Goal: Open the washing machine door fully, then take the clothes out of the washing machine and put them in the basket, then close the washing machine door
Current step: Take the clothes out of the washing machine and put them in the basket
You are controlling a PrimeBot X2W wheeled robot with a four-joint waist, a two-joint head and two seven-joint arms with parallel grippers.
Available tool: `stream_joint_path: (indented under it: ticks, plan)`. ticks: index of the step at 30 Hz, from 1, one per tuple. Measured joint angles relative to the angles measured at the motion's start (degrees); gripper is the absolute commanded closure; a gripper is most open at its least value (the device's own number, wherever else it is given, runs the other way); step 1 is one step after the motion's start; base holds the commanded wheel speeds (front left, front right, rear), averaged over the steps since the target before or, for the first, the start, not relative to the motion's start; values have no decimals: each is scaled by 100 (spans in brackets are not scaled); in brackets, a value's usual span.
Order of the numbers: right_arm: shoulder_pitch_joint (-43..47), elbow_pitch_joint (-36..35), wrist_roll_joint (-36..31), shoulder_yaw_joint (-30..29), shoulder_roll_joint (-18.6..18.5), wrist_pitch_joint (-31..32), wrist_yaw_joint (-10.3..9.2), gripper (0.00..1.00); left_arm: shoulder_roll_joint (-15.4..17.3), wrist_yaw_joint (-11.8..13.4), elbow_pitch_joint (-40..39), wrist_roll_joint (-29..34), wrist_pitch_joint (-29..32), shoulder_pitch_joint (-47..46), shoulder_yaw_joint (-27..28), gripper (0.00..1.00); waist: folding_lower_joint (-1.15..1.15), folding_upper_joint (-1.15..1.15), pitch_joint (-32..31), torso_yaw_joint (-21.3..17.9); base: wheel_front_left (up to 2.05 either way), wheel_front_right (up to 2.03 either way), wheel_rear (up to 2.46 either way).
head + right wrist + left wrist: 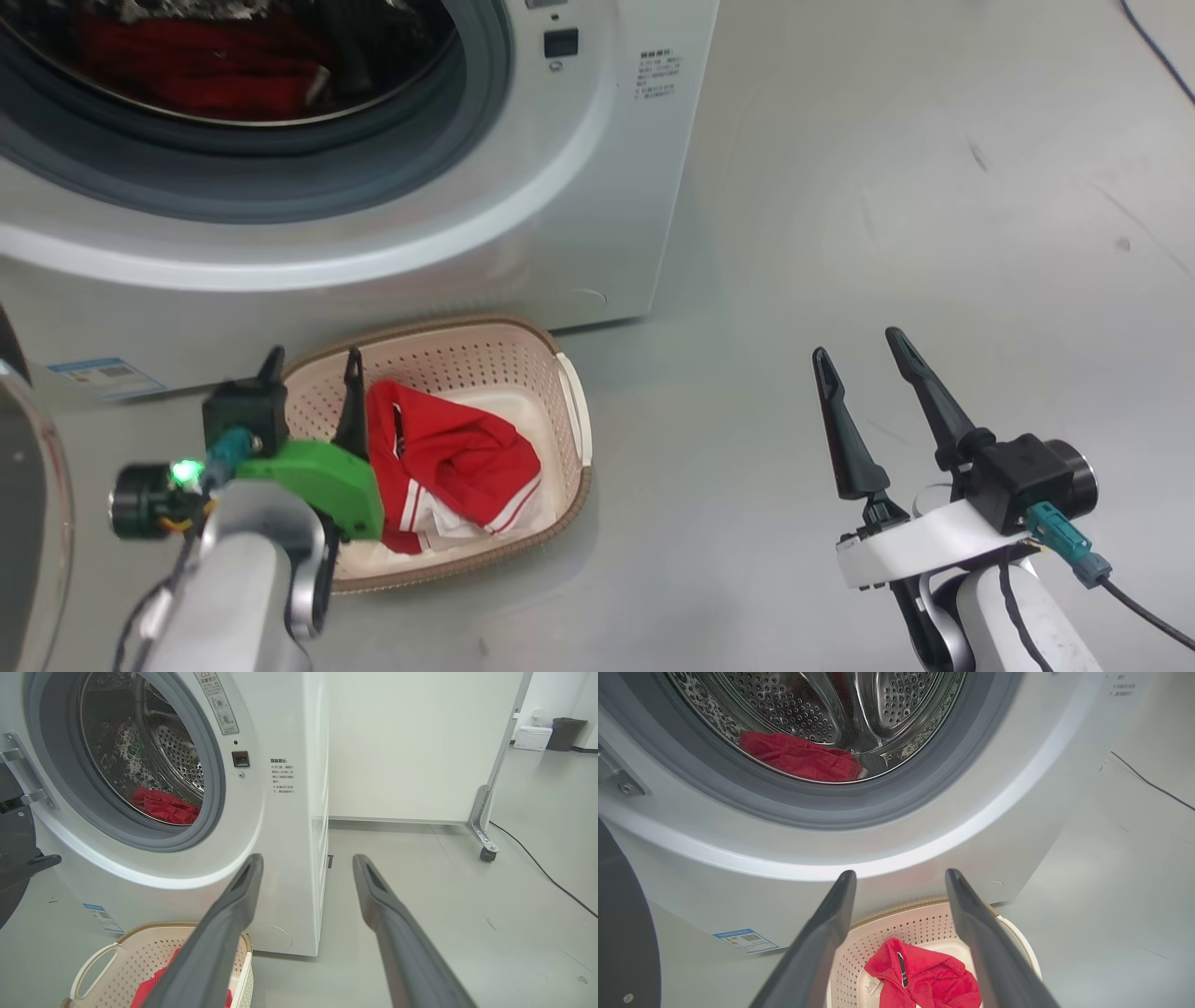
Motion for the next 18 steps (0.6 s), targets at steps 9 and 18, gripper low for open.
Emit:
stream_joint_path:
  ticks: [9,18]
  plan:
    - [-340,-102,137,57,1,0,52,0,450,-12,411,51,692,-1263,209,0,0,0,692,-227,0,0,0]
    - [-696,-156,443,153,2,0,59,0,1082,-140,705,330,1404,-2448,276,0,0,0,1354,-553,0,0,0]
